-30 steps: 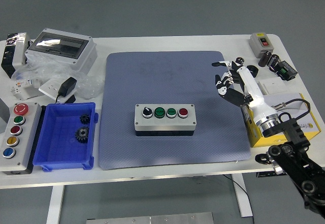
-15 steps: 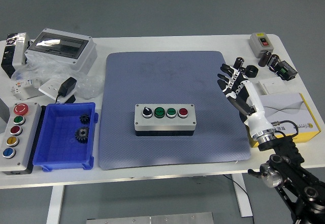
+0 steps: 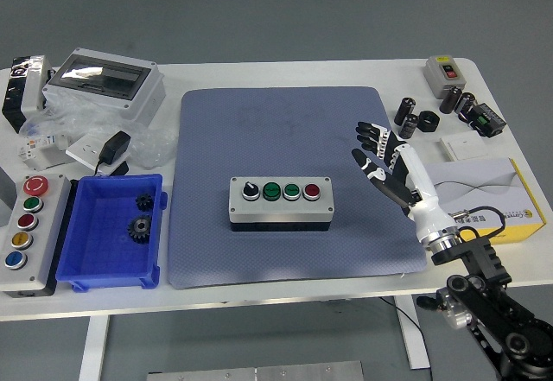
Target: Pick up the button,place it on the desk,press the button,press the button
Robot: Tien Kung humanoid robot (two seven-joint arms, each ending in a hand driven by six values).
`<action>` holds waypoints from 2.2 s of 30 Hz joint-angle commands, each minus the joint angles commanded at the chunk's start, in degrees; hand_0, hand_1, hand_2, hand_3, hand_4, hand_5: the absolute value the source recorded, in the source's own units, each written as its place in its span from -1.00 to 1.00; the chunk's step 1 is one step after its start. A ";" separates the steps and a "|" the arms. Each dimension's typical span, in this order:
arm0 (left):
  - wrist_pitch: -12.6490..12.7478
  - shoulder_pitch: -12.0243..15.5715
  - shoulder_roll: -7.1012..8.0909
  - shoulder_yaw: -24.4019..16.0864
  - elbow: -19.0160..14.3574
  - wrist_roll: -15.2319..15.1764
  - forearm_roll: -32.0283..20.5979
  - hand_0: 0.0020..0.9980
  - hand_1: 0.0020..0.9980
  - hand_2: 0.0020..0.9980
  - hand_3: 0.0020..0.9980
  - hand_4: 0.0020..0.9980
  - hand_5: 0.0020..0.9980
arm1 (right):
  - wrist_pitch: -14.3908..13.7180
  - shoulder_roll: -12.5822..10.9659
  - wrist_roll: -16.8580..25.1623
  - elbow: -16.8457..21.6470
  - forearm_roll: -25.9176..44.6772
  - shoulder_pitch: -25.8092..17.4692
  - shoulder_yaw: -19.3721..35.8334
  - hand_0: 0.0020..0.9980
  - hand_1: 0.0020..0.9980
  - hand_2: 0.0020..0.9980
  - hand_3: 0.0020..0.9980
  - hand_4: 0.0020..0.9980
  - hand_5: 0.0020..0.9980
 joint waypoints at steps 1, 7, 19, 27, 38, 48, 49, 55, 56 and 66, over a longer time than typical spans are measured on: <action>0.03 -0.08 -0.01 0.18 0.00 -0.05 -0.26 0.23 0.32 0.23 0.42 0.42 -0.43 | -0.52 -0.07 -0.33 0.16 -1.13 0.04 -0.07 0.73 0.71 0.78 0.78 0.79 0.03; 0.34 -0.55 -0.22 1.33 0.00 -0.28 -2.51 0.24 0.32 0.23 0.42 0.42 -0.42 | -2.22 -0.86 -1.70 0.45 -6.59 0.95 -1.64 0.74 0.75 0.82 0.84 0.81 -0.04; 0.98 -2.09 0.74 5.60 0.00 -0.24 -8.91 0.24 0.32 0.23 0.42 0.43 -0.42 | -2.08 -0.31 -2.89 1.81 -9.96 -0.37 -0.03 0.76 0.78 0.85 0.91 0.84 -0.07; 0.65 -3.62 1.51 6.35 0.00 0.19 -8.07 0.24 0.32 0.23 0.42 0.43 -0.42 | -1.46 0.28 -2.84 2.34 -9.65 -1.00 2.45 0.76 0.78 0.86 0.91 0.85 -0.06; 0.89 -2.84 0.83 4.81 0.00 0.43 -7.40 0.24 0.32 0.23 0.42 0.43 -0.42 | -0.69 0.35 -2.96 3.24 -9.02 -0.78 2.85 0.76 0.77 0.86 0.90 0.89 -0.07; 0.58 -3.85 -0.39 1.60 0.00 0.56 -3.55 0.24 0.32 0.23 0.42 0.42 -0.42 | -0.66 0.03 -2.42 3.03 -8.02 -0.75 3.67 0.77 0.77 0.86 0.90 0.91 -0.06; 0.58 -3.98 -0.41 1.53 0.00 0.46 -3.53 0.24 0.32 0.23 0.42 0.42 -0.42 | -0.72 0.04 -2.35 3.03 -7.98 -0.67 3.74 0.77 0.77 0.86 0.90 0.91 -0.06; 0.67 -4.20 -0.56 1.46 0.00 0.12 -3.92 0.24 0.32 0.23 0.42 0.42 -0.42 | -0.78 -0.10 -2.49 3.49 -8.40 -0.56 4.38 0.77 0.77 0.85 0.90 0.91 -0.06; 0.70 -4.17 -0.63 1.51 0.00 0.11 -4.08 0.24 0.32 0.23 0.42 0.42 -0.42 | -0.78 -0.20 -2.56 3.71 -8.62 -0.58 4.56 0.77 0.77 0.85 0.90 0.91 -0.06; 0.83 -3.82 -0.54 1.92 0.00 0.11 -4.90 0.24 0.32 0.23 0.42 0.42 -0.42 | -0.94 -1.03 -2.89 5.15 -9.91 -0.73 5.75 0.77 0.77 0.85 0.90 0.91 -0.05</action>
